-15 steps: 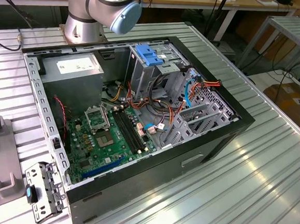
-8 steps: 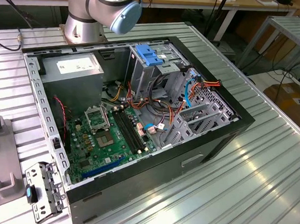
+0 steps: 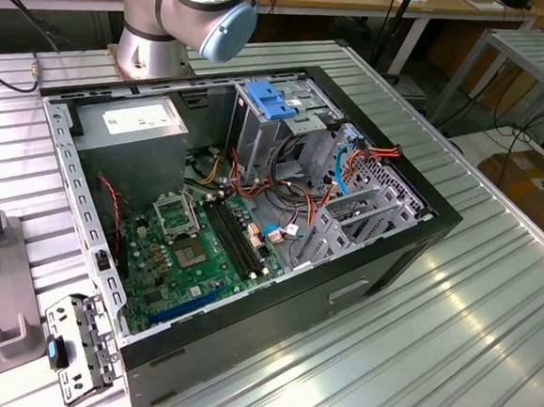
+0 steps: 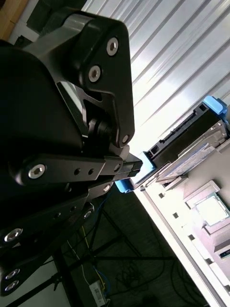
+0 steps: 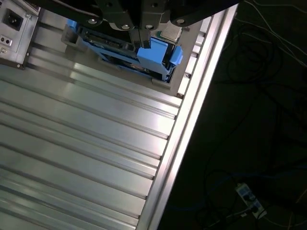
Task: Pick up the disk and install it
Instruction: 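Pick up the disk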
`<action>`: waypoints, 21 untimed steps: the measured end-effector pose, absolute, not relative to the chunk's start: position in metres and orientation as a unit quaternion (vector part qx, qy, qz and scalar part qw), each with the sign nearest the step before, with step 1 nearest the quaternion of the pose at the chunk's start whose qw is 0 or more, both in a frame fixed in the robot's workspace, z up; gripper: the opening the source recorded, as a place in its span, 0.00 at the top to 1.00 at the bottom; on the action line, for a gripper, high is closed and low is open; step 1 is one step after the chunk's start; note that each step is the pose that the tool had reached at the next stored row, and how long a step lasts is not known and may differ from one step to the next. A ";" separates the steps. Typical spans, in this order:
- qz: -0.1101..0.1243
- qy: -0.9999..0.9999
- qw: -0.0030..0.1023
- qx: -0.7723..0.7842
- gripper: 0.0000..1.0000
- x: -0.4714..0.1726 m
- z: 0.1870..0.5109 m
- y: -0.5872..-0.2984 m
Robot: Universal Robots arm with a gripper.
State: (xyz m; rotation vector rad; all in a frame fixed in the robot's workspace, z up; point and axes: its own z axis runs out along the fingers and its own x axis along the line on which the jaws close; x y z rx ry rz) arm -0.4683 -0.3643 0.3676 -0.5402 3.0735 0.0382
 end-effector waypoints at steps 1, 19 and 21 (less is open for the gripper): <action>0.012 0.984 0.010 -0.178 0.89 -0.468 0.368 -0.364; 0.014 0.933 0.008 -0.361 0.89 -0.468 0.368 -0.364; 0.014 0.925 0.007 -0.379 0.89 -0.468 0.368 -0.364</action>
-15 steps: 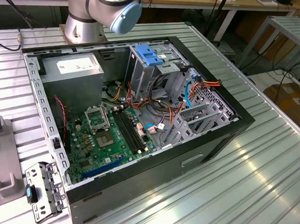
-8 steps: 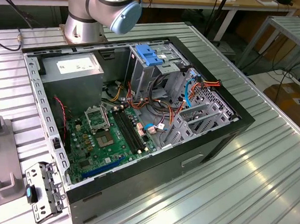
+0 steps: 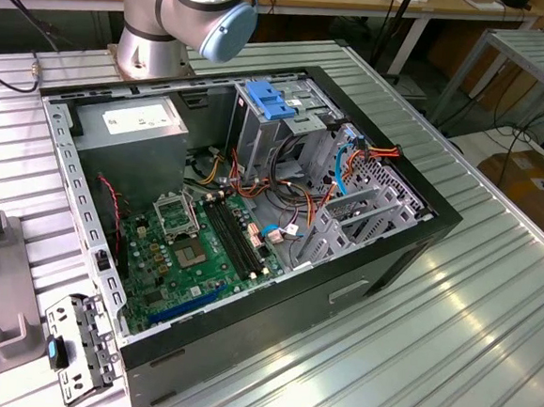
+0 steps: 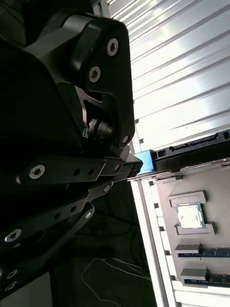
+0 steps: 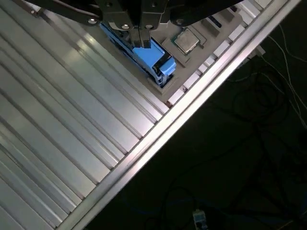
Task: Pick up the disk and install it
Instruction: 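Pick up the disk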
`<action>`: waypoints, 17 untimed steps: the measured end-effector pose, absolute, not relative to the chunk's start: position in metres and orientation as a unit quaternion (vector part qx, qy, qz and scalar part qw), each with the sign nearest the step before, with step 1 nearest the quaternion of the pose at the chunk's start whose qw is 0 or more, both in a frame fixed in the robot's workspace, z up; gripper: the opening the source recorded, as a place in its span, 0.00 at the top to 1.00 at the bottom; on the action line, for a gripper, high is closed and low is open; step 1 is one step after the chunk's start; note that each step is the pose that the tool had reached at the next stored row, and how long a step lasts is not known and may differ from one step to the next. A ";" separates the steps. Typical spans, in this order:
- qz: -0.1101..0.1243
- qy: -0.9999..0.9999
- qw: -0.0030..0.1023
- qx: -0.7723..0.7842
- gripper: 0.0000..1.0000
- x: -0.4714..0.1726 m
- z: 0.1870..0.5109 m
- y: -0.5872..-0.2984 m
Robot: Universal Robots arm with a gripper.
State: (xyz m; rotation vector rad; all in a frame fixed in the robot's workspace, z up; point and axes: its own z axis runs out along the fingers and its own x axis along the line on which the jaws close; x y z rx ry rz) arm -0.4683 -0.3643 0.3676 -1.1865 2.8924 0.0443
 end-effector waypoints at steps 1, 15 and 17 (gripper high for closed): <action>0.014 0.919 0.007 -0.393 0.89 -0.468 0.368 -0.364; 0.015 0.850 0.005 -0.526 0.89 -0.468 0.368 -0.364; 0.015 0.838 0.005 -0.546 0.89 -0.468 0.368 -0.364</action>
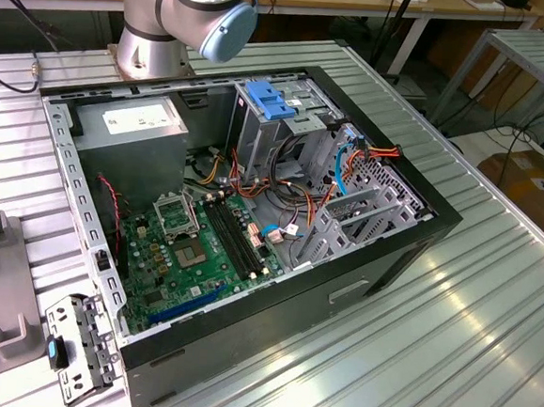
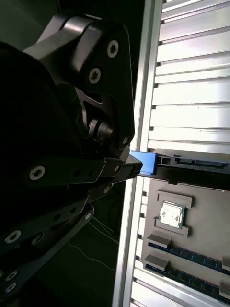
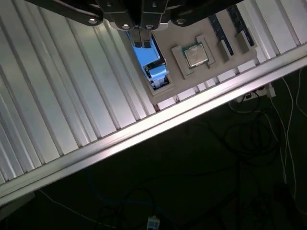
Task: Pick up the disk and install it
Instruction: 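Pick up the disk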
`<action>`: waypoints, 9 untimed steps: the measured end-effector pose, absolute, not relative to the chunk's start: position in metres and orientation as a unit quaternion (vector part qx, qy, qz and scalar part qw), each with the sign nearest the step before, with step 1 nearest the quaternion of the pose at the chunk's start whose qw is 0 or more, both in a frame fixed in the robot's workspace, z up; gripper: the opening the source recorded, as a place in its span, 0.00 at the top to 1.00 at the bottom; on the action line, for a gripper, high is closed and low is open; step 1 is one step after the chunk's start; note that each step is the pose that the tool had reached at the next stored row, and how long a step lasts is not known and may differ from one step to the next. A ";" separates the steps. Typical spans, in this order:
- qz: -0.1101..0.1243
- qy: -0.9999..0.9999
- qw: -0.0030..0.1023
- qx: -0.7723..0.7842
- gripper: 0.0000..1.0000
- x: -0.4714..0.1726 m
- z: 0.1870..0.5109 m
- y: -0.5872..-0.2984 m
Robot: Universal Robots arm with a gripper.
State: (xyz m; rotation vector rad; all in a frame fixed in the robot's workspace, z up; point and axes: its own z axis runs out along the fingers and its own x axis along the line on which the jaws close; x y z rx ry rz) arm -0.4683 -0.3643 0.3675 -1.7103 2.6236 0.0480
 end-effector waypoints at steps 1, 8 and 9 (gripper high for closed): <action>0.015 0.832 0.005 -0.554 0.89 -0.468 0.367 -0.364; 0.016 0.788 0.003 -0.616 0.89 -0.468 0.367 -0.364; 0.016 0.783 0.003 -0.622 0.89 -0.468 0.367 -0.364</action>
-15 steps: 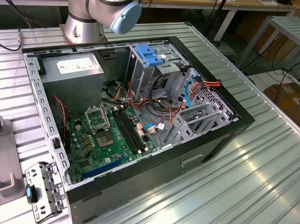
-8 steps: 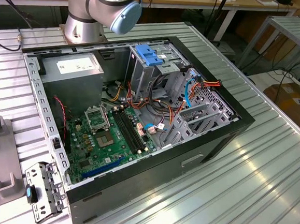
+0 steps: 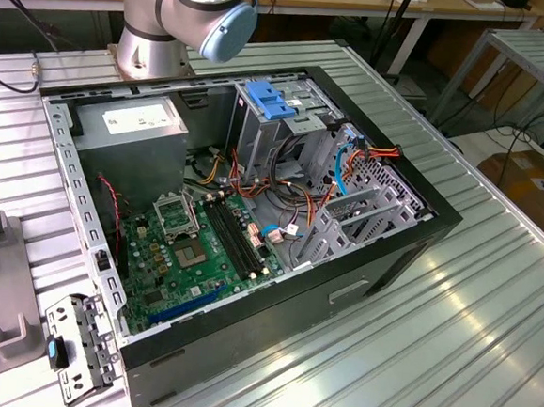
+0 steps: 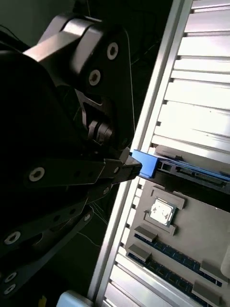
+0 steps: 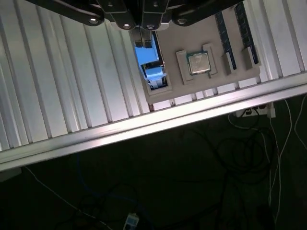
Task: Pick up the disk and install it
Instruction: 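Pick up the disk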
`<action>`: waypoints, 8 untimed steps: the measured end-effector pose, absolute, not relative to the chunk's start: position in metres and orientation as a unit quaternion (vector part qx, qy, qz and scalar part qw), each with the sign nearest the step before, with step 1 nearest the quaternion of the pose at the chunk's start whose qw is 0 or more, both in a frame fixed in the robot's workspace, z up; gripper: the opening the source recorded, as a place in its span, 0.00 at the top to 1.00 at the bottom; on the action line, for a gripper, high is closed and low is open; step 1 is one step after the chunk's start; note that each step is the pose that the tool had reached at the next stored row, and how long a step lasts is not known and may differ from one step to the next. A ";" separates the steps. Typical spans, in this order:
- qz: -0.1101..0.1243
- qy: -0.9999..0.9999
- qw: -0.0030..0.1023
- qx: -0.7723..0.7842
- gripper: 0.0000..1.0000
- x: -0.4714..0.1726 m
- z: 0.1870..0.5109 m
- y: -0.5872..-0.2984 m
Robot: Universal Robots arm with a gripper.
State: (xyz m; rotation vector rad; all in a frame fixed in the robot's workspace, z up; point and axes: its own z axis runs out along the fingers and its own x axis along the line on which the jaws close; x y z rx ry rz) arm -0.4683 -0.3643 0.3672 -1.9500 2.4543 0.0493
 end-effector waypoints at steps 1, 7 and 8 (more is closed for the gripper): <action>0.016 0.777 0.003 -0.629 0.89 -0.468 0.367 -0.364; 0.016 0.749 0.002 -0.663 0.89 -0.468 0.367 -0.364; 0.016 0.749 0.002 -0.663 0.89 -0.468 0.367 -0.364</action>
